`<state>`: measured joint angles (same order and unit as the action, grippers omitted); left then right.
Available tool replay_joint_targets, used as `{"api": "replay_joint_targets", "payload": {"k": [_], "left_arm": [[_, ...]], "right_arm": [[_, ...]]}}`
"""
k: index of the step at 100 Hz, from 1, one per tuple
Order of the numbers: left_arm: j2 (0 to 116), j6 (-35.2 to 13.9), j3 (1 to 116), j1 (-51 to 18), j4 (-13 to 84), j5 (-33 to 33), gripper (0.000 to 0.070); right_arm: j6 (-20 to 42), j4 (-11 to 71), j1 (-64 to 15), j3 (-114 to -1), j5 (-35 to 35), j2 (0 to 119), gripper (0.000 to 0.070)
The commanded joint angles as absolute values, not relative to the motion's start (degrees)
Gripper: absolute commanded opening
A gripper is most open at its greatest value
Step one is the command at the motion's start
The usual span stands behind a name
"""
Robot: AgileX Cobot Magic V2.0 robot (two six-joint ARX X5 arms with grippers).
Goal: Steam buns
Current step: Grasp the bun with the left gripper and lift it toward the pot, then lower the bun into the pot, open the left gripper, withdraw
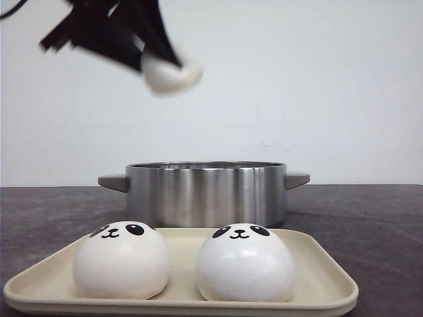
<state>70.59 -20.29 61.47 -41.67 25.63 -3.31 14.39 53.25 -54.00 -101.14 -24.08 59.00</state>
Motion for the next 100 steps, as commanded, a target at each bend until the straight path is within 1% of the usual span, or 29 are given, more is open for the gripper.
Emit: {"api": "replay_joint_targets", "payload": {"k": [1, 11, 17, 30, 40, 57, 85, 88, 94, 100], "left_arm": [[72.6, -17.4, 66.3, -41.1, 25.2, -3.0, 0.0003], [77.2, -14.1, 73.5, -39.9, 27.1, -2.9, 0.0003], [80.6, -13.1, 77.8, -38.9, 28.3, -2.7, 0.0003], [88.4, -12.8, 85.6, -36.8, 30.3, -2.7, 0.0003], [94.1, -12.8, 89.3, -35.5, 30.7, -2.7, 0.0003], [102.5, -13.1, 92.3, -32.7, 31.4, -2.3, 0.0003], [111.8, -13.1, 92.5, -29.6, 31.5, -2.3, 0.0004], [112.4, -13.1, 92.5, -29.4, 31.3, -2.3, 0.0008], [113.9, -13.1, 92.5, -29.1, 30.7, -2.3, 0.0040], [115.2, -13.1, 92.5, -28.9, 30.4, -2.9, 0.0041]], "right_arm": [[15.0, 52.4, -54.6, -102.1, -24.3, 59.5, 0.0003], [14.9, 52.4, -54.6, -102.1, -24.3, 59.6, 0.0003], [14.7, 52.4, -54.6, -102.1, -24.3, 59.6, 0.0003], [14.5, 52.6, -54.6, -102.1, -24.2, 59.8, 0.0003], [14.5, 53.0, -54.6, -102.1, -24.1, 59.9, 0.0003], [14.6, 53.0, -54.6, -102.1, -24.1, 59.9, 0.0003], [14.6, 53.3, -54.6, -102.1, -24.1, 59.9, 0.0003], [14.6, 53.3, -54.6, -102.1, -24.1, 59.9, 0.0003], [14.6, 53.3, -54.6, -102.1, -24.1, 59.9, 0.0003], [14.5, 53.3, -54.6, -102.1, -24.1, 59.9, 0.0003]]}}
